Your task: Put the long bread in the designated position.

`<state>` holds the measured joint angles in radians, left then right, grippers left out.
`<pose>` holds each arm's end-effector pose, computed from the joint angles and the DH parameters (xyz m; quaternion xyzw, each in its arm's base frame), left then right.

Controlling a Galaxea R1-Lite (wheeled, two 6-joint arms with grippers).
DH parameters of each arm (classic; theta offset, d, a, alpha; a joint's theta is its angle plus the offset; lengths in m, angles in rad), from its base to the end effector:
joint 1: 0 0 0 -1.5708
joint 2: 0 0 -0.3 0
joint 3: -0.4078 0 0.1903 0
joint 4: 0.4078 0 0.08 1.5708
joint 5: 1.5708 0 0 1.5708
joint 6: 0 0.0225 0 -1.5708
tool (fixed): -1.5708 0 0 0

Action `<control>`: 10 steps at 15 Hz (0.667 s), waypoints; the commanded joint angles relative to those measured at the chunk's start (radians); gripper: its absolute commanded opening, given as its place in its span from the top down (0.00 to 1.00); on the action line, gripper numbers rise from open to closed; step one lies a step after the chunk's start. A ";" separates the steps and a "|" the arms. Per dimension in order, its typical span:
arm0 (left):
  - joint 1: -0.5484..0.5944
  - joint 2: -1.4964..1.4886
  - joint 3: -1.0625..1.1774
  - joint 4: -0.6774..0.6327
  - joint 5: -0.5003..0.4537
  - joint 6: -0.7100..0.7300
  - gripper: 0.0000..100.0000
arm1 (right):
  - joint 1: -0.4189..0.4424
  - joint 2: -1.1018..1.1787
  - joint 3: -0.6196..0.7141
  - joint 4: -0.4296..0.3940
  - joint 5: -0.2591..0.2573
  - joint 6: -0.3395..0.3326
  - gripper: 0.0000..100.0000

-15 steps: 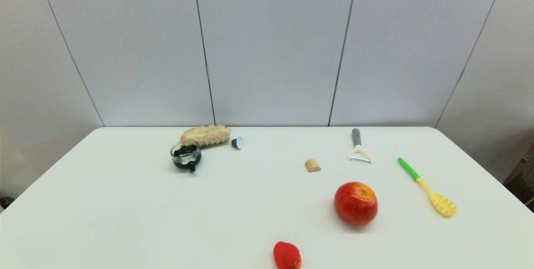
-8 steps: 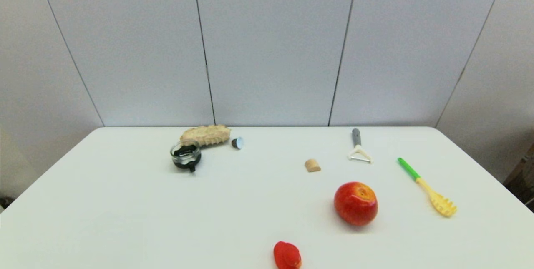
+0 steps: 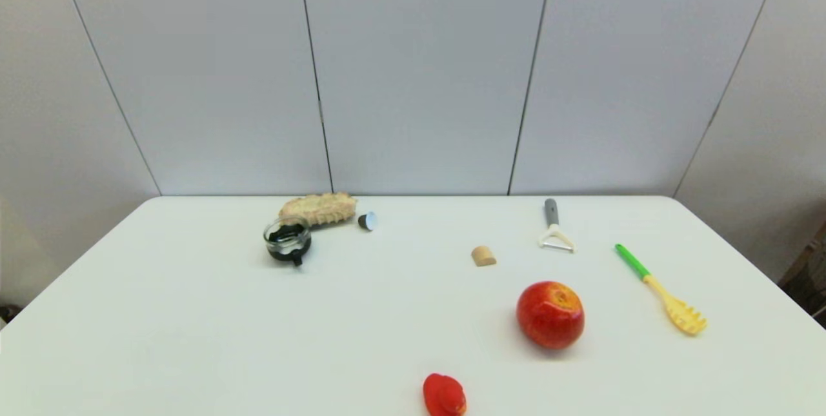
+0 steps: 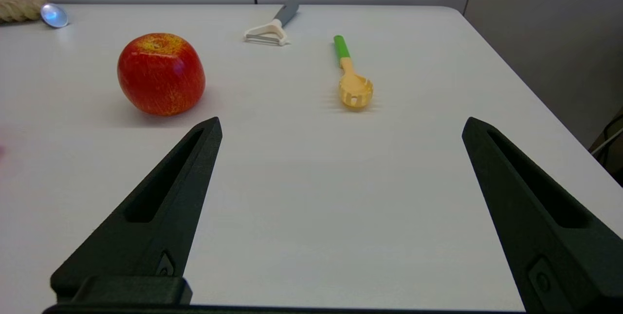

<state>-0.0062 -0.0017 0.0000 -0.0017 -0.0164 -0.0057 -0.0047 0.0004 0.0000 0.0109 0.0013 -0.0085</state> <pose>-0.0229 -0.0002 0.0756 -0.0028 -0.0017 -0.0113 0.9999 -0.0228 0.0001 0.0744 -0.0042 0.0057 -0.0017 1.0000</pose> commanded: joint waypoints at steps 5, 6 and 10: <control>0.000 0.002 0.002 0.000 -0.004 0.021 0.00 | 0.000 0.000 0.000 0.000 0.000 -0.001 0.00; 0.000 0.002 0.002 0.000 -0.004 0.021 0.00 | 0.000 0.000 0.000 0.000 0.000 -0.001 0.00; 0.000 0.002 0.002 -0.001 0.000 -0.005 0.00 | 0.000 0.000 0.000 0.000 0.002 -0.001 0.00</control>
<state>-0.0062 -0.0017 0.0000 -0.0019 -0.0172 -0.0062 -0.0047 0.0004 0.0000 0.0109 0.0013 -0.0091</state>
